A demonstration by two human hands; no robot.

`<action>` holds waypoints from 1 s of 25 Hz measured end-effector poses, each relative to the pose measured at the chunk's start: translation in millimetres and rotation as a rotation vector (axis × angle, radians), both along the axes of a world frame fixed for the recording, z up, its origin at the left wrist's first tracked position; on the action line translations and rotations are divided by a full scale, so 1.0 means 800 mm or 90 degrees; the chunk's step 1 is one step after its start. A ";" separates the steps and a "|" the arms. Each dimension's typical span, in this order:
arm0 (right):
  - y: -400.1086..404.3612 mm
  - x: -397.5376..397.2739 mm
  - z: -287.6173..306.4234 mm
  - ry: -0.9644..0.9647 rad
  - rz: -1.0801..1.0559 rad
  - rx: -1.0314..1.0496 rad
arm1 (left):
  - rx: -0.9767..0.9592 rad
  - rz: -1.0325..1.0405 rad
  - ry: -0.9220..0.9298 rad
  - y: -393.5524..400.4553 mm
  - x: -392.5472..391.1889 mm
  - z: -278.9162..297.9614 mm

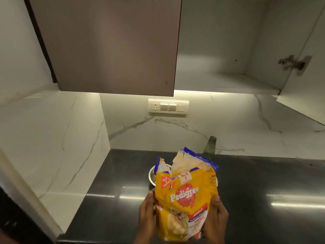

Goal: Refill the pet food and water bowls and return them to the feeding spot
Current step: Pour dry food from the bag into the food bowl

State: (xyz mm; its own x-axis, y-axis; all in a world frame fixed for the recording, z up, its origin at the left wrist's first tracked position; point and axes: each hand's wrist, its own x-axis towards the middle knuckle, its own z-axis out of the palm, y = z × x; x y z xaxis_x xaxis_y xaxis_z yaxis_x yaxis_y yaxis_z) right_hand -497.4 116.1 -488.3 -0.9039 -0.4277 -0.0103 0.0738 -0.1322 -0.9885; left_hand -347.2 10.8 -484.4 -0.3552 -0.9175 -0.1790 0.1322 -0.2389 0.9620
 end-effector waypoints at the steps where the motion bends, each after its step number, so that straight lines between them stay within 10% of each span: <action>1: -0.009 -0.008 -0.004 0.002 0.006 0.012 | -0.026 -0.010 0.019 -0.019 0.001 0.004; 9: -0.074 -0.083 -0.048 0.034 0.058 0.093 | -0.471 -0.128 -0.150 -0.160 -0.041 0.055; 19: -0.136 -0.087 -0.087 -0.066 -0.006 0.281 | 0.229 -0.083 -0.013 -0.204 -0.051 -0.138; 25: -0.175 -0.083 -0.084 -0.087 -0.113 0.476 | 0.311 -0.137 -0.041 -0.233 -0.107 -0.166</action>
